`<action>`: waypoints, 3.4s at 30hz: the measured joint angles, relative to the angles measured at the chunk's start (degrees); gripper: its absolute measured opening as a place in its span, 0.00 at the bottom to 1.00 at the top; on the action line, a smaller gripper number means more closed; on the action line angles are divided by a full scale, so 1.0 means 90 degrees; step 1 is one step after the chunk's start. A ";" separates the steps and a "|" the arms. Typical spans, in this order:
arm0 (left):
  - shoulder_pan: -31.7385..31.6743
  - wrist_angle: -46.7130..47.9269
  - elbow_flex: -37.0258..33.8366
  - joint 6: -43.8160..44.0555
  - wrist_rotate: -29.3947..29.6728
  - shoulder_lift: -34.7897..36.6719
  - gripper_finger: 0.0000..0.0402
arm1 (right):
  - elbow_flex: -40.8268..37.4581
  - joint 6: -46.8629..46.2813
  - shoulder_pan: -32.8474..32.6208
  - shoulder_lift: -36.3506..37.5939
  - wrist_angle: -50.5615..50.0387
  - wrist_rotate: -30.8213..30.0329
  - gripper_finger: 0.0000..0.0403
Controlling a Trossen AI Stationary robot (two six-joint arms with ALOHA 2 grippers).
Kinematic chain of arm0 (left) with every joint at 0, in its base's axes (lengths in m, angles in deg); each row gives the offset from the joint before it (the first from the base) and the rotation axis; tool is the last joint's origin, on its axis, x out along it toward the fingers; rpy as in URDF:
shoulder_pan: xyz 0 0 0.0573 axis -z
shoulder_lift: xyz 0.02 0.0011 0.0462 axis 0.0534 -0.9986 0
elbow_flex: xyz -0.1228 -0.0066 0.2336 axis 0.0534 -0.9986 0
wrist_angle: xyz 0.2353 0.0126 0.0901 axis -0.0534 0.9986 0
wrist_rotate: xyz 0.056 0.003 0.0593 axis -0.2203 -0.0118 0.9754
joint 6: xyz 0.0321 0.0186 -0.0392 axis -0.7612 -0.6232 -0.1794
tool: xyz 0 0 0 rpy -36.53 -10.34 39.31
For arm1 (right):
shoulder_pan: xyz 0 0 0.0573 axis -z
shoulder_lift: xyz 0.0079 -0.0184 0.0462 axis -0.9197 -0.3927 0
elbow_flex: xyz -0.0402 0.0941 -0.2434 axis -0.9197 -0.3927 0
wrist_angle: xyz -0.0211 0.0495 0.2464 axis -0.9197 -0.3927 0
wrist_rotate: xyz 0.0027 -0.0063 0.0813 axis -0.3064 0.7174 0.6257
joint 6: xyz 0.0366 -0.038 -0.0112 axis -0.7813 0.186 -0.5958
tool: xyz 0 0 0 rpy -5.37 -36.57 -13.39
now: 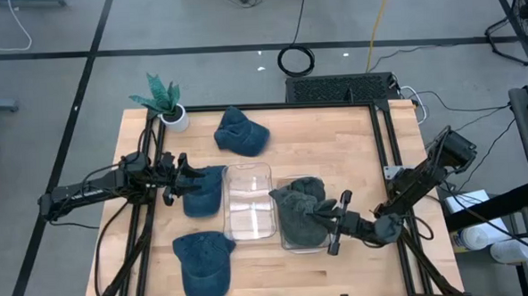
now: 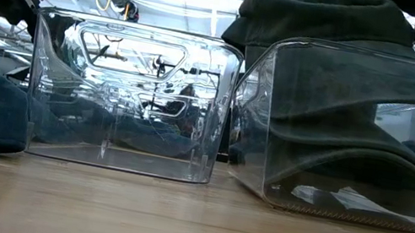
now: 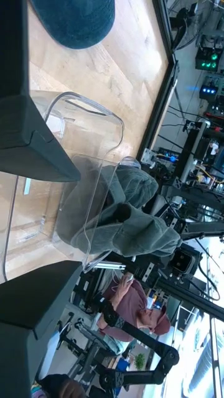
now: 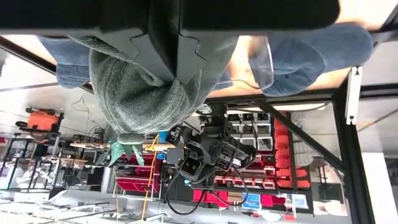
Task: Pick & Place hat
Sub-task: Put the gray cap into the right transparent bin, then put the middle blue cap into the left transparent bin
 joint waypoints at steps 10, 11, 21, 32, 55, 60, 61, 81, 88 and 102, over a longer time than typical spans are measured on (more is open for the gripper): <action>0.0000 0.0000 0.0000 0.0000 0.0000 -0.0001 0.57 | -0.0005 0.0602 0.0000 0.0000 0.0042 -0.0016 0.13; 0.0001 0.0000 0.0000 0.0000 0.0000 -0.0002 0.57 | -0.0005 0.0697 0.0000 0.0000 0.0123 -0.0009 0.17; 0.0002 0.0000 0.0000 0.0000 0.0000 0.0000 0.57 | -0.0007 0.1536 -0.0044 0.0002 0.0980 0.0002 0.52; 0.0001 0.0000 0.0000 0.0000 0.0000 -0.0001 0.57 | -0.0007 0.2576 -0.0041 0.0503 0.1417 -0.0019 0.69; 0.0000 0.0000 0.0000 0.0001 -0.0002 -0.0002 0.57 | 0.3322 -0.1790 0.0591 0.1149 -0.9735 0.2521 0.03; 0.0002 -0.0001 0.0000 0.0002 0.0000 0.0000 0.57 | 0.3288 -0.2648 0.1086 0.1036 -1.0466 0.2881 0.01; 0.0001 0.0001 0.0000 0.0001 0.0000 -0.0001 0.57 | 0.3235 -0.2723 0.1215 0.1008 -1.0470 0.3082 0.01; 0.0000 0.0000 0.0000 0.0002 0.0000 -0.0002 0.57 | 0.1705 -0.2733 0.2472 0.0924 -0.8886 0.5280 0.00; 0.0000 0.0000 0.0000 0.0002 0.0000 -0.0002 0.57 | 0.1751 -0.2077 0.2379 0.1306 -0.8218 0.5349 0.00; 0.0001 0.0006 0.0000 0.0002 0.0000 0.0000 0.57 | 0.1763 -0.0901 0.1893 0.2121 -0.7199 0.5362 0.00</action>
